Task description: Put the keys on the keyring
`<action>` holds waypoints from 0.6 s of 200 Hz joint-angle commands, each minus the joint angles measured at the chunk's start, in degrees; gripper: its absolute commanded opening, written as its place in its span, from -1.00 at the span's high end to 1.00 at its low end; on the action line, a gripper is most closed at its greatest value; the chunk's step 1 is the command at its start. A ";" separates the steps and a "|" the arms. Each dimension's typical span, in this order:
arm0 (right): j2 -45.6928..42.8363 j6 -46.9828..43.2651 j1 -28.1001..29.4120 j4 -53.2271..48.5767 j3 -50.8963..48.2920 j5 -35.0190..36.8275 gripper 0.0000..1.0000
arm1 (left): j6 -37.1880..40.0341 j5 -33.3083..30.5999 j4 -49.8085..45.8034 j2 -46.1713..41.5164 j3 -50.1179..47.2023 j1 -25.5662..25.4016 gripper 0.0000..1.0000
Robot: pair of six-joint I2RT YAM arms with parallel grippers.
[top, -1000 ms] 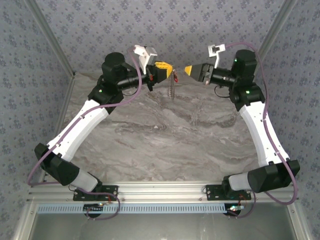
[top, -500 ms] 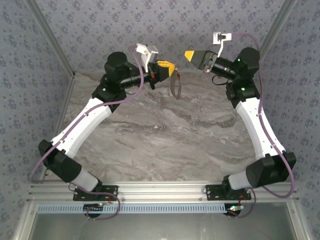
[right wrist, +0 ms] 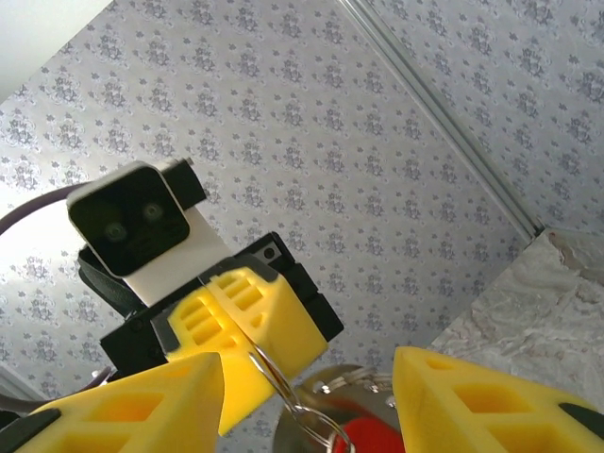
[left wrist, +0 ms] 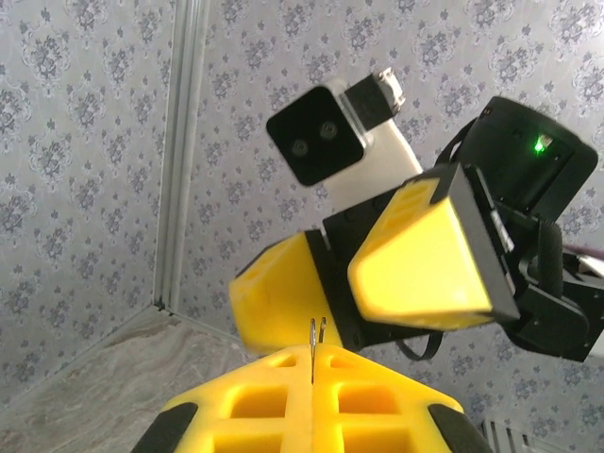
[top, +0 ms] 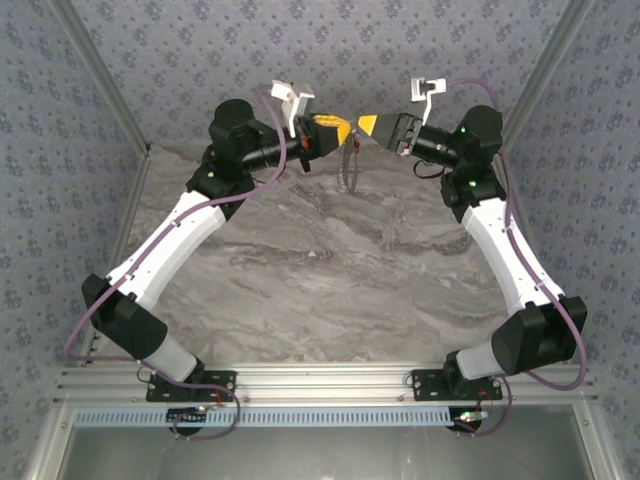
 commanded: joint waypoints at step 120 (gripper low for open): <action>0.97 1.22 1.82 2.55 0.07 -2.25 0.60 | -0.62 0.85 3.39 -0.13 2.65 0.79 1.00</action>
